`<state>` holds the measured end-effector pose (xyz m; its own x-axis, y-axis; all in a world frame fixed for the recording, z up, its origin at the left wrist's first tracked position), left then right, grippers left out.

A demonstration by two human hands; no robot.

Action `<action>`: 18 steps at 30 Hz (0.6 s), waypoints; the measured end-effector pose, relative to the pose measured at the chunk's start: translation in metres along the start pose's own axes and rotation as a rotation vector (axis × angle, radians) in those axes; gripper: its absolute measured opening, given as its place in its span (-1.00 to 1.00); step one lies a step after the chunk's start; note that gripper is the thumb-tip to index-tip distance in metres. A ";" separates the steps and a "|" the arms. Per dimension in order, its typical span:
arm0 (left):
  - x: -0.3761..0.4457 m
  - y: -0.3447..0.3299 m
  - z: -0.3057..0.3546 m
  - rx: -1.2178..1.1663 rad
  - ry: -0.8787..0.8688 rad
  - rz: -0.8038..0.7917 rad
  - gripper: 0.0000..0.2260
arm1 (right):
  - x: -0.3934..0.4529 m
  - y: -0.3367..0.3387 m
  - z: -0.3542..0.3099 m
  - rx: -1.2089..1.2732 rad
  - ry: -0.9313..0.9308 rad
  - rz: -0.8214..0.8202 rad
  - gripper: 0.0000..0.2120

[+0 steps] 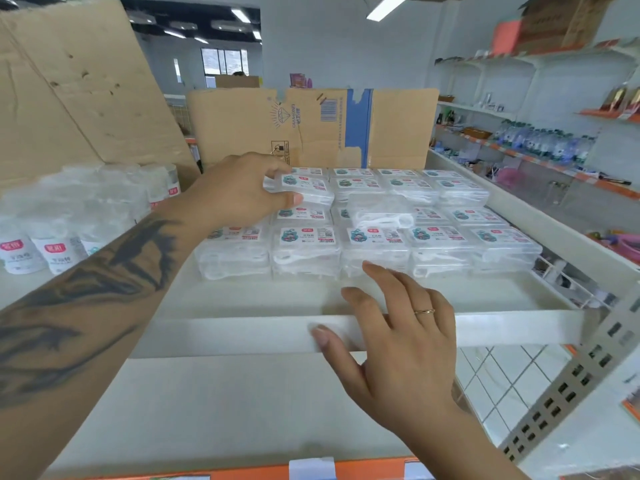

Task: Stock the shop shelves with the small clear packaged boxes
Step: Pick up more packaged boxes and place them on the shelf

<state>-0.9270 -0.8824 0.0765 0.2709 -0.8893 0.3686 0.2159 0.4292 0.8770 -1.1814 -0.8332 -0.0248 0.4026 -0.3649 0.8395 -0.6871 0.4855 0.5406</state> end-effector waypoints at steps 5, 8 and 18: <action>0.010 -0.008 -0.003 0.069 0.019 -0.055 -0.45 | 0.000 -0.001 -0.001 -0.024 0.001 0.007 -0.54; 0.014 -0.012 -0.003 0.089 0.024 -0.081 -0.45 | 0.000 -0.001 -0.001 -0.031 0.005 0.003 -0.55; 0.025 -0.020 -0.001 0.225 0.005 -0.107 -0.46 | 0.000 -0.002 -0.001 -0.025 -0.003 0.009 -0.57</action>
<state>-0.9237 -0.9126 0.0682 0.2621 -0.9269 0.2687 0.0291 0.2859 0.9578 -1.1795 -0.8333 -0.0259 0.3950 -0.3627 0.8441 -0.6754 0.5082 0.5344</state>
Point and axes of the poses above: each hand's wrist, its own x-axis towards the middle knuckle, its own y-axis out of the back of the hand, z = x × y, the point moved 7 cm from there along x, towards the middle knuckle, and after that the axes turned 3 degrees about x, right-handed, at the moved point
